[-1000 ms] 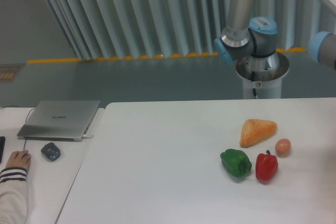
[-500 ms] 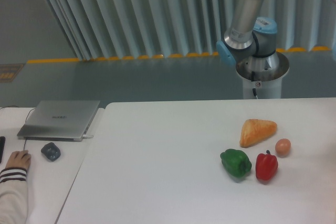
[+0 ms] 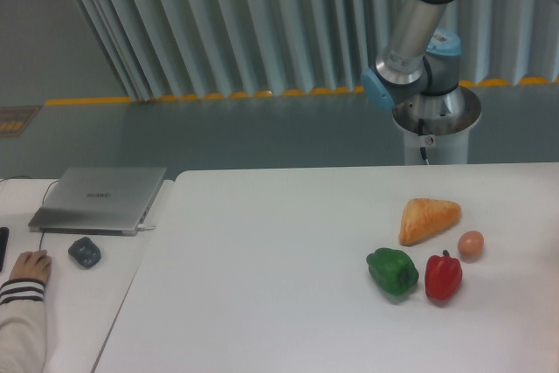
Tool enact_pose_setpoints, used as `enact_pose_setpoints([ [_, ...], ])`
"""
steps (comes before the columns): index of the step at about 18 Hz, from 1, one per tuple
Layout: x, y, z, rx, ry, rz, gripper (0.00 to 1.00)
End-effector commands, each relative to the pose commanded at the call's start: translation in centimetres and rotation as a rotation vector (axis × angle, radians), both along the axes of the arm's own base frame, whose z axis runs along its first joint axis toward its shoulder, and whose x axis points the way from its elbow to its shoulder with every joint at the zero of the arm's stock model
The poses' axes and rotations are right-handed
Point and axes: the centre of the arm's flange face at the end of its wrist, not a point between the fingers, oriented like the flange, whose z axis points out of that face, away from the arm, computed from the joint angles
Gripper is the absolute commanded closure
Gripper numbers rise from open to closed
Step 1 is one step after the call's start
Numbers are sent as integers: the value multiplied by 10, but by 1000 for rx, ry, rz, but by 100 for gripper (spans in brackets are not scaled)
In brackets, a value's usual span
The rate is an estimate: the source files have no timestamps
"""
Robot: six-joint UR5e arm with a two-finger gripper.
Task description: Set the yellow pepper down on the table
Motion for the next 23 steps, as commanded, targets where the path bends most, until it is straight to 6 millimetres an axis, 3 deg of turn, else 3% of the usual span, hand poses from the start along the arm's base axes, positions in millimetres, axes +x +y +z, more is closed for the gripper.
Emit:
enact_pose_setpoints([
  [8, 0, 1, -16, -11, -24, 9, 0],
  [9, 0, -1, -15, -24, -19, 13, 15],
  [10, 0, -1, -14, -39, -11, 15, 23],
  [15, 0, 0, -13, -48, -6, 16, 55],
  [23, 0, 9, 22, 30, -73, 58, 56],
])
